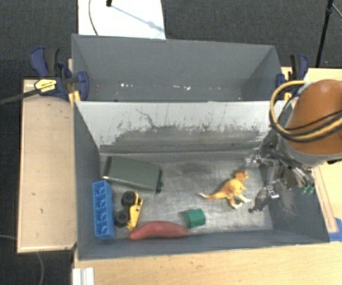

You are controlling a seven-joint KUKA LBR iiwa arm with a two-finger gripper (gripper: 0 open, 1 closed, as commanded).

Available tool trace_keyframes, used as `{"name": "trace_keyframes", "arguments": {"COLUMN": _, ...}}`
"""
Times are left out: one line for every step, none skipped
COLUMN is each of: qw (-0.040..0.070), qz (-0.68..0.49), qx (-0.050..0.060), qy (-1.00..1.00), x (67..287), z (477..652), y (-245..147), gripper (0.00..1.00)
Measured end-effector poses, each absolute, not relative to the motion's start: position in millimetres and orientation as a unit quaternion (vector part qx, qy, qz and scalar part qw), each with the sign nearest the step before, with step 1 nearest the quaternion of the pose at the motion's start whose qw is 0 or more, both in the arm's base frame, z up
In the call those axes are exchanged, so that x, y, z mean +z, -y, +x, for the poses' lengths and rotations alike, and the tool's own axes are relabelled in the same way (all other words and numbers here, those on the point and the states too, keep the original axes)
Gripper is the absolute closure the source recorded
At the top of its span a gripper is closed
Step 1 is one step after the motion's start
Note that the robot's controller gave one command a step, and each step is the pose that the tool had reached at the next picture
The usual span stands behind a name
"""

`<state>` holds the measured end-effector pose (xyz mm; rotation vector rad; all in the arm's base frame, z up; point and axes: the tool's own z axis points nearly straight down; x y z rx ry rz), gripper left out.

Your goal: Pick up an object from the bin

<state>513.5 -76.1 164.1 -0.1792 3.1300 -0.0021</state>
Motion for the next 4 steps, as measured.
{"name": "trace_keyframes", "arguments": {"qw": -0.005, "qz": -0.197, "qx": 0.002, "qy": -0.980, "x": 180.8, "z": 518.8, "y": 84.9, "gripper": 0.00}}
{"name": "trace_keyframes", "arguments": {"qw": 0.010, "qz": -0.212, "qx": -0.004, "qy": -0.977, "x": 177.0, "z": 537.7, "y": 97.4, "gripper": 0.00}}
{"name": "trace_keyframes", "arguments": {"qw": 0.002, "qz": -0.247, "qx": -0.002, "qy": -0.969, "x": 120.5, "z": 531.5, "y": 57.5, "gripper": 0.00}}
{"name": "trace_keyframes", "arguments": {"qw": 0.001, "qz": -0.556, "qx": 0.000, "qy": -0.831, "x": 86.2, "z": 517.0, "y": 42.4, "gripper": 1.00}}
